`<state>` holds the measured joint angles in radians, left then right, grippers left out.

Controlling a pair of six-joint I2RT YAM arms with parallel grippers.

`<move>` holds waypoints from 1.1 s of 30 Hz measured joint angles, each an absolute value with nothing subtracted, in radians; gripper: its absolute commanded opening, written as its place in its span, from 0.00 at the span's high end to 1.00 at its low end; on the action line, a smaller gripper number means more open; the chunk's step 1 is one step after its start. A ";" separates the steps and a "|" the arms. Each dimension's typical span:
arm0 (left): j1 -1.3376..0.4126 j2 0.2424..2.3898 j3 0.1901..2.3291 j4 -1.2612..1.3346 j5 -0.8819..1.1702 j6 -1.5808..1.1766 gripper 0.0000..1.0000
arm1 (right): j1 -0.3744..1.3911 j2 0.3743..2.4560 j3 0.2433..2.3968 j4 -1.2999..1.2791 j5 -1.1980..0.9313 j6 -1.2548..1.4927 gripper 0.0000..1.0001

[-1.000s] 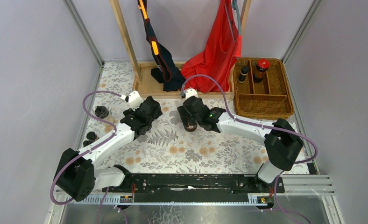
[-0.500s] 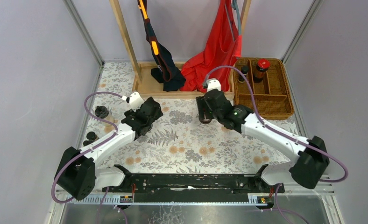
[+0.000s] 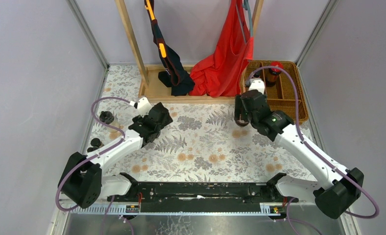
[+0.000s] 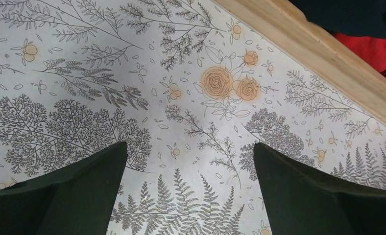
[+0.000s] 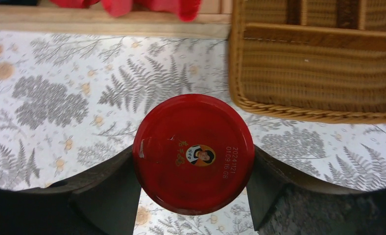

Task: Organize the condiment bottles
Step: Place the bottle in the storage box.

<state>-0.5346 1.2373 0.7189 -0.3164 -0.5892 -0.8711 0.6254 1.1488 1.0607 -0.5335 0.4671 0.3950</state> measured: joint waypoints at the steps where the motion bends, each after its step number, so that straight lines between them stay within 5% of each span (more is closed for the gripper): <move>1: -0.535 1.243 0.717 -0.312 -0.587 -0.871 0.00 | 0.605 1.139 1.060 -0.538 0.472 0.396 1.00; 15: -0.535 1.265 0.689 -0.253 -0.554 -0.870 0.00 | 0.243 1.190 1.086 -0.547 0.431 0.400 1.00; 33: -0.535 1.279 0.680 -0.208 -0.519 -0.858 0.00 | 0.006 1.543 1.396 -0.487 0.367 0.399 1.00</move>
